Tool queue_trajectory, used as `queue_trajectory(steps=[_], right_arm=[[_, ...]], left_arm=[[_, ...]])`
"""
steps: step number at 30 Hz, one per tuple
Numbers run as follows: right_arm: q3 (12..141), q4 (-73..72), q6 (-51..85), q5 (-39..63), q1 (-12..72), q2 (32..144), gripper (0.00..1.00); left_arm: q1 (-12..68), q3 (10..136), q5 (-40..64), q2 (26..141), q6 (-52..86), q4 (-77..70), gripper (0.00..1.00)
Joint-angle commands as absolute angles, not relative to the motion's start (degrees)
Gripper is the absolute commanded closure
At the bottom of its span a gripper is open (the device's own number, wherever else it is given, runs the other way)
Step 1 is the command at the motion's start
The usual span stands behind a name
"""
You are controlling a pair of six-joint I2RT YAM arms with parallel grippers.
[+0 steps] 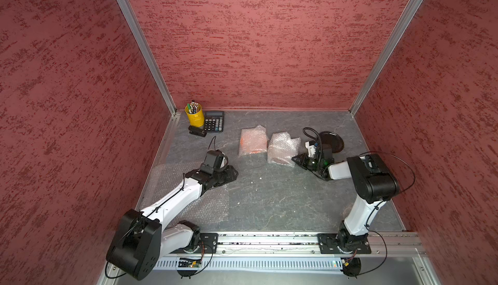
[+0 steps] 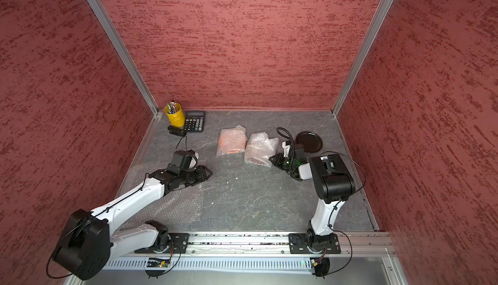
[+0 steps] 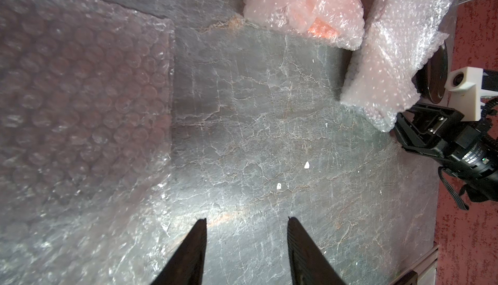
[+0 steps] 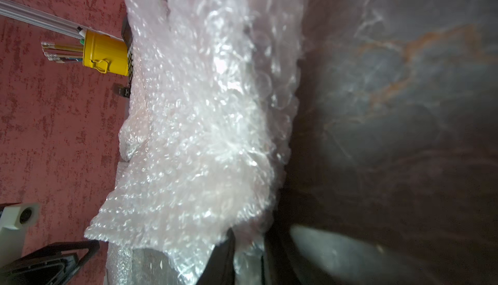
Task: Unpack dinner plates from bubble wrap
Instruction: Move the bubble wrap to the center of the board.
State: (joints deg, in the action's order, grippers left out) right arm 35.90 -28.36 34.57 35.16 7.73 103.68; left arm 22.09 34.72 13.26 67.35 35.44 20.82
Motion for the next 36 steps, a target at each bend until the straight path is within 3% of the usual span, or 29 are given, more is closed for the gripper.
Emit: queue_trajectory(steps=[1,18,36], right_arm=[[33.10,-23.57,31.12,34.49,8.16,100.82,0.83],[24.18,-17.95,29.88,38.68,13.71,89.59,0.83],[28.01,-25.02,35.01,38.73,25.69,95.08,0.81]], left_arm=[[21.60,34.39,14.82,68.35,34.05,18.95,0.50],[30.26,43.73,19.75,83.04,33.10,10.37,0.49],[33.49,43.64,21.15,87.98,33.97,7.35,0.48]])
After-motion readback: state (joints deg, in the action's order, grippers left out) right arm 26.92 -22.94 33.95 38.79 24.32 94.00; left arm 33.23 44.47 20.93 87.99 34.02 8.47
